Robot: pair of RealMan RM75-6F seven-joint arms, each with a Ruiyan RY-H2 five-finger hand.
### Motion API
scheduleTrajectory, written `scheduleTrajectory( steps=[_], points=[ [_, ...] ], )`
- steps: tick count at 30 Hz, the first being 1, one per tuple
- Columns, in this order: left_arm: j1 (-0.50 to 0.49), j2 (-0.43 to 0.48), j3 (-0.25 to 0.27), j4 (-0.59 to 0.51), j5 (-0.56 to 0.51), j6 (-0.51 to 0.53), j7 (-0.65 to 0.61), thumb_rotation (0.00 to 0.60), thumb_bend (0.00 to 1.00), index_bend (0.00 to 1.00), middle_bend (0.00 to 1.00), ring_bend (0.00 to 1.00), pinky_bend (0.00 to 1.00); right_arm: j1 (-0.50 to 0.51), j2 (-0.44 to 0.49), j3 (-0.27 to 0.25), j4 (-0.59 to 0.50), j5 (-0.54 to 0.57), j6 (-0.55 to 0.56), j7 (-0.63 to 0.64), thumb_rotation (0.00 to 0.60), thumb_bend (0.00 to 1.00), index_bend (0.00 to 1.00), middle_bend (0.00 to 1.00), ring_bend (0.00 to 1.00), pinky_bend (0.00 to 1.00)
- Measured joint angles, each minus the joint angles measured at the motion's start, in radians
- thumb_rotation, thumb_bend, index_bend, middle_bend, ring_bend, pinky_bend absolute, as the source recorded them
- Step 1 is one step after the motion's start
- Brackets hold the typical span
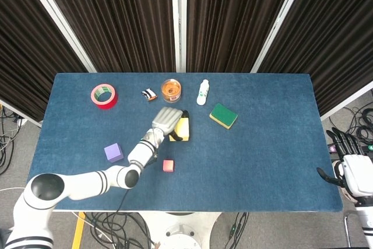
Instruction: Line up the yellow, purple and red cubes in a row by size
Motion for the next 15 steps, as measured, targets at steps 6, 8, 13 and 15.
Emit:
scheduleTrajectory(
  steps=[6, 8, 13, 15],
  points=[
    [-0.048, -0.052, -0.008, 0.069, -0.026, -0.011, 0.042, 0.6, 0.15, 0.44, 0.45, 0.39, 0.55, -0.009, 0.005, 0.0, 0.003, 0.009, 0.006, 0.009, 0.6, 0.13, 0.0, 0.02, 0.0, 0.0],
    [-0.06, -0.067, -0.007, 0.089, -0.037, -0.019, 0.054, 0.6, 0.14, 0.4, 0.41, 0.35, 0.52, -0.013, 0.006, -0.001, 0.006, 0.011, 0.009, 0.013, 0.6, 0.13, 0.0, 0.02, 0.0, 0.0],
    [-0.067, -0.077, -0.004, 0.09, -0.07, -0.022, 0.072, 0.6, 0.13, 0.23, 0.21, 0.17, 0.39, -0.018, 0.007, -0.002, 0.012, 0.013, 0.013, 0.021, 0.6, 0.13, 0.0, 0.02, 0.0, 0.0],
    [-0.064, -0.073, -0.005, 0.075, -0.071, -0.013, 0.073, 0.6, 0.13, 0.19, 0.18, 0.14, 0.35, -0.019, 0.008, -0.002, 0.014, 0.011, 0.014, 0.023, 0.6, 0.13, 0.0, 0.02, 0.0, 0.0]
  ],
)
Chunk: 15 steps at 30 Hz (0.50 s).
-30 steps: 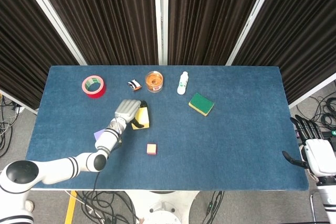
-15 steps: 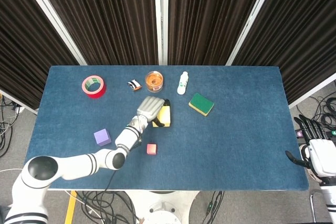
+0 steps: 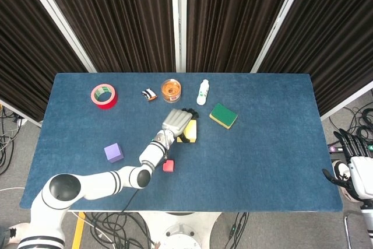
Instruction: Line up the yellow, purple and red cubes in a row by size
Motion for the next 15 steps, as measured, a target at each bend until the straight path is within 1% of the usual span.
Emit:
scheduleTrajectory(
  steps=[3, 8, 12, 15],
  points=[
    [0.011, 0.018, -0.002, -0.043, 0.005, 0.026, -0.001, 0.6, 0.13, 0.18, 0.16, 0.14, 0.31, 0.002, 0.001, 0.0, 0.002, -0.004, -0.001, 0.003, 0.6, 0.14, 0.0, 0.02, 0.0, 0.0],
    [0.055, 0.094, 0.004, -0.173, 0.038, 0.089, -0.008, 0.6, 0.12, 0.17, 0.16, 0.13, 0.31, 0.01, 0.0, 0.001, 0.004, -0.022, 0.0, 0.008, 0.6, 0.14, 0.0, 0.02, 0.0, 0.0],
    [0.121, 0.195, 0.023, -0.312, 0.08, 0.147, -0.028, 0.6, 0.12, 0.17, 0.16, 0.14, 0.31, 0.016, -0.002, 0.001, 0.006, -0.031, 0.0, 0.012, 0.6, 0.14, 0.0, 0.02, 0.0, 0.0],
    [0.2, 0.291, 0.055, -0.417, 0.116, 0.195, -0.053, 0.6, 0.12, 0.17, 0.16, 0.13, 0.3, 0.021, -0.004, 0.0, 0.008, -0.038, -0.003, 0.013, 0.6, 0.14, 0.0, 0.02, 0.0, 0.0]
  ],
)
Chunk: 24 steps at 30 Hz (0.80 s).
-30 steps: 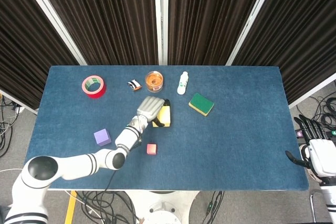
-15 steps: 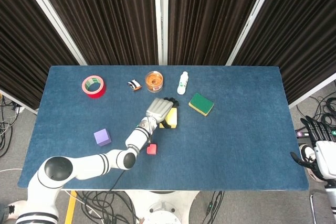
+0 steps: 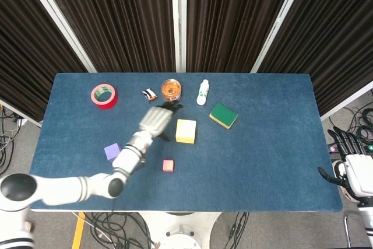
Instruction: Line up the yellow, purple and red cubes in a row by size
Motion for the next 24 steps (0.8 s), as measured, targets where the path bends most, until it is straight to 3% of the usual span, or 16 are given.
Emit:
scheduleTrajectory(
  steps=[4, 11, 24],
  points=[
    [0.115, 0.118, 0.069, -0.11, 0.037, 0.042, -0.051, 0.6, 0.11, 0.17, 0.16, 0.14, 0.3, 0.006, -0.006, -0.002, 0.003, -0.007, -0.004, 0.005, 0.6, 0.14, 0.0, 0.02, 0.0, 0.0],
    [0.245, 0.203, 0.178, -0.188, 0.085, 0.078, -0.111, 0.6, 0.11, 0.17, 0.16, 0.14, 0.3, 0.015, -0.011, -0.004, 0.001, -0.019, -0.007, 0.002, 0.6, 0.14, 0.0, 0.02, 0.0, 0.0],
    [0.31, 0.188, 0.208, -0.161, 0.042, 0.071, -0.111, 0.6, 0.11, 0.2, 0.16, 0.14, 0.31, 0.025, -0.014, -0.006, -0.003, -0.025, -0.01, 0.002, 0.6, 0.14, 0.0, 0.02, 0.0, 0.0]
  ],
)
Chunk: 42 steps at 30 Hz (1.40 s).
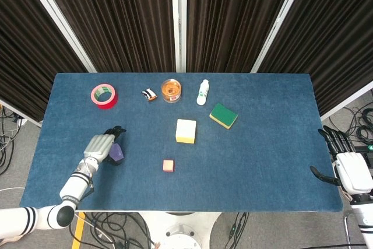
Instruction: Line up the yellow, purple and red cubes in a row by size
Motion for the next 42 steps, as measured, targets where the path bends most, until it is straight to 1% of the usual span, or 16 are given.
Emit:
scheduleTrajectory(
  steps=[2, 4, 5, 6, 8, 9, 12, 14, 20, 22, 27, 31, 34, 38, 42],
  points=[
    [0.0, -0.011, 0.0, 0.013, -0.021, -0.005, 0.018, 0.6, 0.1, 0.23, 0.19, 0.15, 0.31, 0.0, -0.001, -0.001, 0.003, -0.001, 0.002, 0.003, 0.6, 0.14, 0.0, 0.02, 0.0, 0.0],
    [0.001, -0.029, -0.001, 0.033, -0.035, 0.002, 0.039, 0.6, 0.11, 0.28, 0.26, 0.2, 0.33, -0.002, -0.001, -0.003, 0.006, -0.002, 0.006, 0.007, 0.6, 0.14, 0.0, 0.02, 0.0, 0.0],
    [0.002, -0.037, -0.001, 0.043, -0.04, 0.01, 0.048, 0.6, 0.12, 0.32, 0.31, 0.25, 0.37, -0.003, -0.001, -0.003, 0.008, -0.001, 0.007, 0.008, 0.6, 0.14, 0.0, 0.02, 0.0, 0.0],
    [0.003, -0.045, -0.001, 0.052, -0.044, 0.018, 0.058, 0.6, 0.13, 0.35, 0.35, 0.29, 0.44, -0.003, -0.001, -0.003, 0.008, -0.001, 0.007, 0.009, 0.6, 0.14, 0.0, 0.02, 0.0, 0.0],
    [0.007, -0.061, 0.0, 0.069, -0.05, 0.039, 0.083, 0.6, 0.16, 0.42, 0.42, 0.38, 0.57, -0.004, -0.001, -0.004, 0.011, 0.0, 0.009, 0.011, 0.6, 0.14, 0.0, 0.02, 0.0, 0.0],
    [0.007, -0.066, 0.0, 0.075, -0.051, 0.046, 0.095, 0.6, 0.17, 0.45, 0.46, 0.42, 0.61, -0.004, -0.001, -0.004, 0.012, 0.0, 0.01, 0.013, 0.6, 0.14, 0.0, 0.02, 0.0, 0.0],
    [0.011, -0.08, -0.001, 0.091, -0.053, 0.073, 0.135, 0.6, 0.21, 0.52, 0.55, 0.51, 0.71, -0.003, -0.003, -0.004, 0.015, 0.0, 0.009, 0.017, 0.6, 0.14, 0.0, 0.02, 0.0, 0.0],
    [0.014, -0.083, -0.007, 0.087, -0.044, 0.096, 0.146, 0.6, 0.22, 0.54, 0.58, 0.54, 0.74, -0.001, -0.003, -0.004, 0.015, -0.004, 0.01, 0.017, 0.6, 0.14, 0.0, 0.02, 0.0, 0.0],
    [0.019, -0.064, -0.045, 0.019, 0.043, 0.13, 0.129, 0.6, 0.22, 0.54, 0.58, 0.55, 0.75, -0.002, -0.002, -0.004, 0.013, -0.001, 0.014, 0.013, 0.6, 0.14, 0.0, 0.02, 0.0, 0.0],
    [0.011, -0.055, -0.068, -0.011, 0.072, 0.121, 0.117, 0.6, 0.22, 0.54, 0.58, 0.55, 0.75, -0.002, -0.001, -0.003, 0.012, 0.001, 0.014, 0.011, 0.6, 0.14, 0.0, 0.02, 0.0, 0.0],
    [-0.039, -0.058, -0.113, -0.04, 0.102, 0.071, 0.118, 0.6, 0.21, 0.54, 0.59, 0.55, 0.75, -0.004, 0.007, -0.003, 0.002, 0.002, 0.017, 0.001, 0.6, 0.14, 0.0, 0.02, 0.0, 0.0],
    [-0.093, -0.093, -0.148, -0.049, 0.109, 0.031, 0.135, 0.6, 0.21, 0.54, 0.58, 0.55, 0.75, -0.01, 0.015, -0.003, -0.008, 0.006, 0.024, -0.007, 0.6, 0.14, 0.0, 0.02, 0.0, 0.0],
    [-0.126, -0.131, -0.164, -0.046, 0.107, 0.013, 0.154, 0.6, 0.21, 0.54, 0.59, 0.55, 0.75, -0.015, 0.018, -0.006, -0.014, 0.008, 0.025, -0.011, 0.6, 0.14, 0.0, 0.02, 0.0, 0.0],
    [-0.17, -0.183, -0.17, -0.03, 0.101, -0.004, 0.199, 0.6, 0.21, 0.53, 0.58, 0.55, 0.74, -0.022, 0.024, -0.009, -0.019, 0.012, 0.029, -0.015, 0.6, 0.14, 0.0, 0.02, 0.0, 0.0],
    [-0.204, -0.233, -0.165, -0.002, 0.097, -0.005, 0.257, 0.6, 0.21, 0.53, 0.58, 0.54, 0.74, -0.027, 0.029, -0.011, -0.024, 0.015, 0.032, -0.02, 0.6, 0.14, 0.0, 0.02, 0.0, 0.0]
  ],
)
